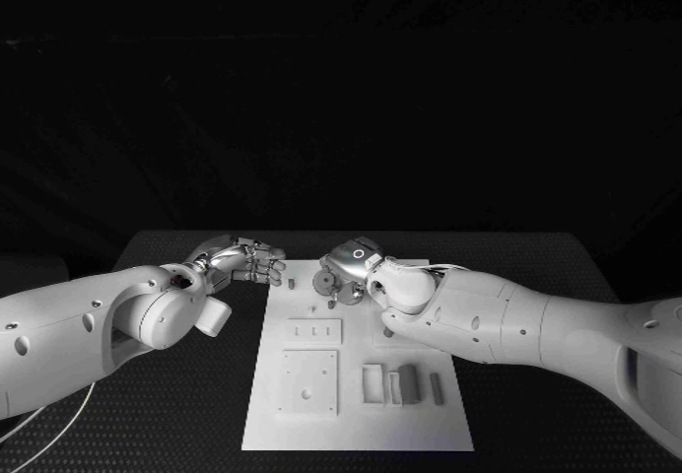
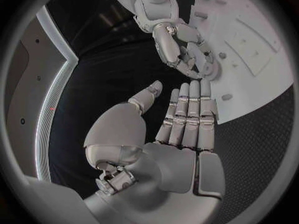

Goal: Assemble the parts on the task board

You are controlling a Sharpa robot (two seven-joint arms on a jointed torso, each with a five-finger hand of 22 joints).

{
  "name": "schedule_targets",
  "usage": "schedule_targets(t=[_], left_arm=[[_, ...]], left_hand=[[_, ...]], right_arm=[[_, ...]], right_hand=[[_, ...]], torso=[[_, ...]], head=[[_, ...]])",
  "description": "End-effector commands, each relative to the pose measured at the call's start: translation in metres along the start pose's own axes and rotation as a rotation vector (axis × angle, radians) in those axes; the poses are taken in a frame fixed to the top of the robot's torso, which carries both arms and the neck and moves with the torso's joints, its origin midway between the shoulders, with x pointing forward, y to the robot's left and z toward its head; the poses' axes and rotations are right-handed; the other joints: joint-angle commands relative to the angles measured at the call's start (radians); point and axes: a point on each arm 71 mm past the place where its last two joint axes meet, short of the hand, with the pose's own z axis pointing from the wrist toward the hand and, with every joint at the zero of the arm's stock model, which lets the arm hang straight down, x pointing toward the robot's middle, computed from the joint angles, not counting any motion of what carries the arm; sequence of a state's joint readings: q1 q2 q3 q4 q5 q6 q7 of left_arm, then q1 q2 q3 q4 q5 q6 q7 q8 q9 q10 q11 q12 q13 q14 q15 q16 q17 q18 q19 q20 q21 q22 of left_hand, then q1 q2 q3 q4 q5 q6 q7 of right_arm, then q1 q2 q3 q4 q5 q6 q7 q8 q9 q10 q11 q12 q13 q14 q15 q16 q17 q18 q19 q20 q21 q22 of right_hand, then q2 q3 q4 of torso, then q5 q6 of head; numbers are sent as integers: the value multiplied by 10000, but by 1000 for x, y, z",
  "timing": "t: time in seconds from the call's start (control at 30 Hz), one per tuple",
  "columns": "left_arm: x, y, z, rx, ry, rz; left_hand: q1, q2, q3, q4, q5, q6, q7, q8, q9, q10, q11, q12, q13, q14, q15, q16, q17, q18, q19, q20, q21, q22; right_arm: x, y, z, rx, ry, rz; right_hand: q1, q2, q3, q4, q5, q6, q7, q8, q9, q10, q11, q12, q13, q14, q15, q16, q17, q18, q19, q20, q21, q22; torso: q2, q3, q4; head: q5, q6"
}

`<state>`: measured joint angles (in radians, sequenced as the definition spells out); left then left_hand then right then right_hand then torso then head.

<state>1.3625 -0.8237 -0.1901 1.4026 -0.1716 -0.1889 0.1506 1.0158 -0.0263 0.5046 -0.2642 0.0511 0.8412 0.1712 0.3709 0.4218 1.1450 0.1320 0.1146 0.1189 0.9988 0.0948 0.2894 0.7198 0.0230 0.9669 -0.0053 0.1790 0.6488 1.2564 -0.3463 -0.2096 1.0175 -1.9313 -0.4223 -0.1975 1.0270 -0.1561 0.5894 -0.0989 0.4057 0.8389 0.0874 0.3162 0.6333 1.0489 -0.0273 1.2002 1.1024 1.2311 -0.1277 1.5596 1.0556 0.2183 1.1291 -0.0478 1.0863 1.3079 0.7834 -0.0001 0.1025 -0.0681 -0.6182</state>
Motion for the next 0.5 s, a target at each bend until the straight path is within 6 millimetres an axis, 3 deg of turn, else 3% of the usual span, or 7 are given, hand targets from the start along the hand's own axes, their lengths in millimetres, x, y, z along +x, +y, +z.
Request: schedule_targets(t=[0.03,0.5], left_arm=[[3,-1,1,93,194,-7],[2,-1,1,84,173,-4]], left_hand=[[8,-80,-17,57,-5,-35,23,-25,-12,20,43,-58,-10,11,65,-49,16,175,19,67,-56,17],[7,-83,-19,59,-5,-37,24,-25,-13,23,43,-64,-10,12,65,-54,21,175,20,68,-60,20]], right_arm=[[3,0,0,-37,160,-67],[8,-5,0,137,637,-169]], right_hand=[[84,-8,-2,21,21,2356,-111,24,6,-66,-33,-12,-16,0,-13,-51,-24,435,15,-72,41,140],[91,-60,-24,35,18,2311,-90,-15,2,-86,-14,-28,-30,-79,0,-82,-128,435,-7,-66,16,137]], torso=[[4,1,9],[5,3,-11]], head=[[-2,-8],[9,-58]])
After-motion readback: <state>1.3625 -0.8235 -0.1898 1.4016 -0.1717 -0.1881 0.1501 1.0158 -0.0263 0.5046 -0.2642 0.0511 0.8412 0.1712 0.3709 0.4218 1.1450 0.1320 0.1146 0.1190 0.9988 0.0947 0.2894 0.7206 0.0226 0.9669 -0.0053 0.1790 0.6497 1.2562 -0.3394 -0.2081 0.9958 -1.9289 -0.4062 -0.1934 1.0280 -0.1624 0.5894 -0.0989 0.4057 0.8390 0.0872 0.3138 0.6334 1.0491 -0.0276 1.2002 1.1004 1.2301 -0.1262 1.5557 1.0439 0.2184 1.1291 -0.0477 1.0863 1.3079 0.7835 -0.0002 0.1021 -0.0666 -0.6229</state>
